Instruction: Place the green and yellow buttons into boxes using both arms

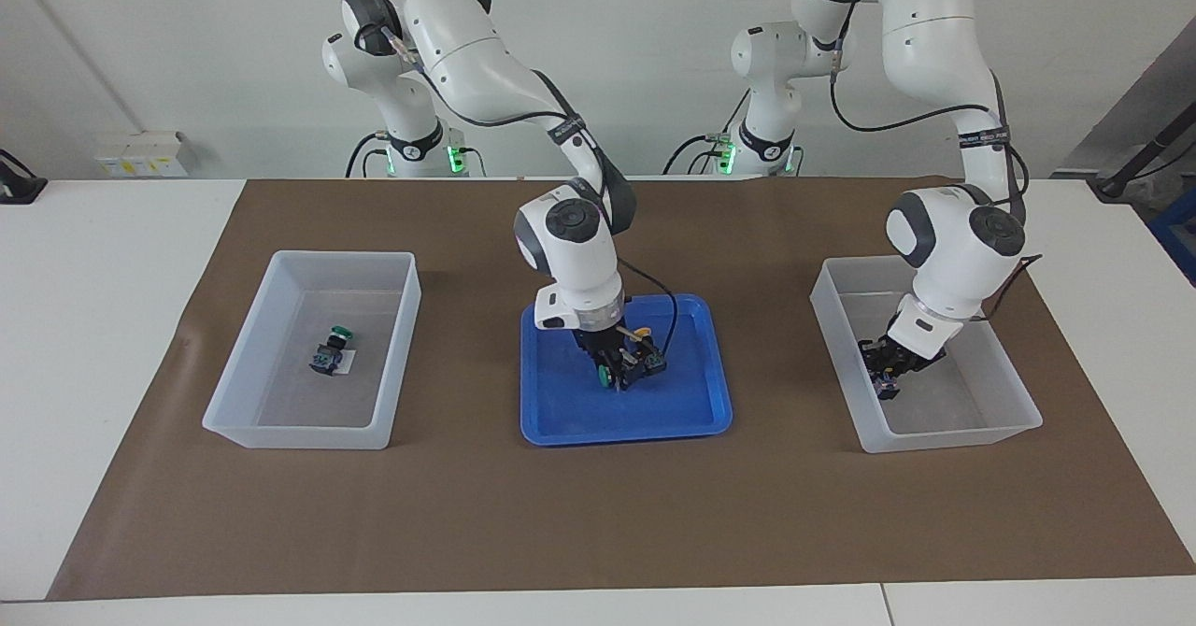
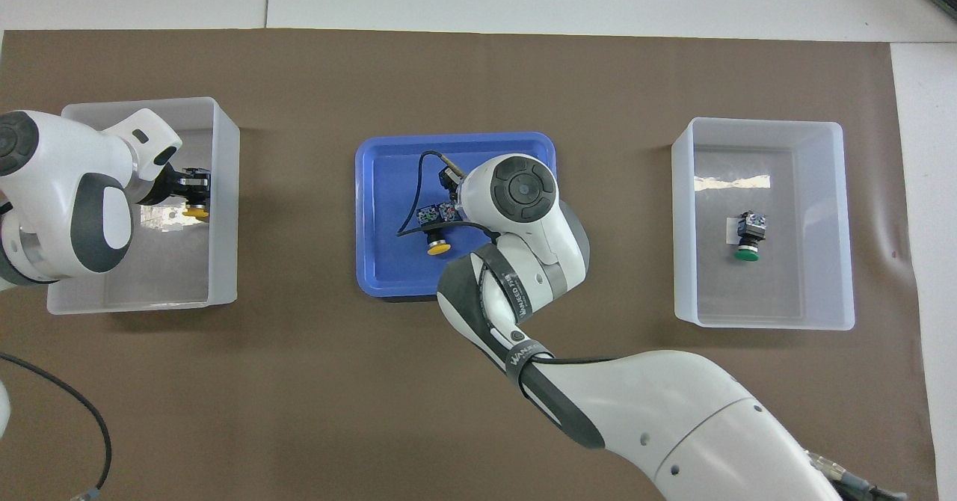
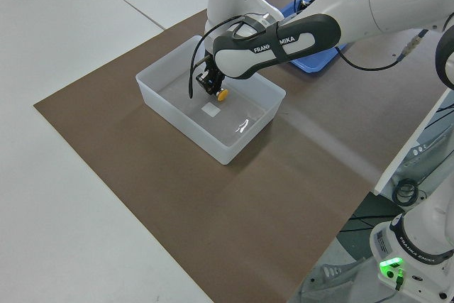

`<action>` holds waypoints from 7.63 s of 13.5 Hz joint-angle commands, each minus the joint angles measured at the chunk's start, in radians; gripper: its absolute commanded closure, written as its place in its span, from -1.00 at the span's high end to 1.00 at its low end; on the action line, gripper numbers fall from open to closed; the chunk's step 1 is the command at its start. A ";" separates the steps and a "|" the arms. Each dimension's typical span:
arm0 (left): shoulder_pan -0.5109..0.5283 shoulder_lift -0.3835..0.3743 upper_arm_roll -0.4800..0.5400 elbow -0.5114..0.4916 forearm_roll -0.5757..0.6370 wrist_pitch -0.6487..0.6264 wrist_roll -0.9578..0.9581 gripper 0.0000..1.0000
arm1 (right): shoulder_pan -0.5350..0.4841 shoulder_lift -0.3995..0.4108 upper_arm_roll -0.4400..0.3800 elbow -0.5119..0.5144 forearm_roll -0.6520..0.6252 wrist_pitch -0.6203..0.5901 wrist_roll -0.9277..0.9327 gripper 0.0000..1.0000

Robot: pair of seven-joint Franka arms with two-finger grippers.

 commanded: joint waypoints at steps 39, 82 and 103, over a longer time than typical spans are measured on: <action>-0.610 0.035 0.008 0.133 0.031 -0.140 -1.045 0.46 | -0.632 -0.529 0.002 -0.310 -0.051 -0.267 -1.248 1.00; 0.083 0.034 0.014 0.472 0.036 -0.498 0.019 -1.00 | -0.576 -0.706 -0.059 -0.025 -0.119 -0.918 -1.165 1.00; 0.108 0.057 0.018 0.090 0.036 -0.014 0.051 -1.00 | -0.578 -0.714 -0.059 -0.037 -0.113 -0.918 -1.168 1.00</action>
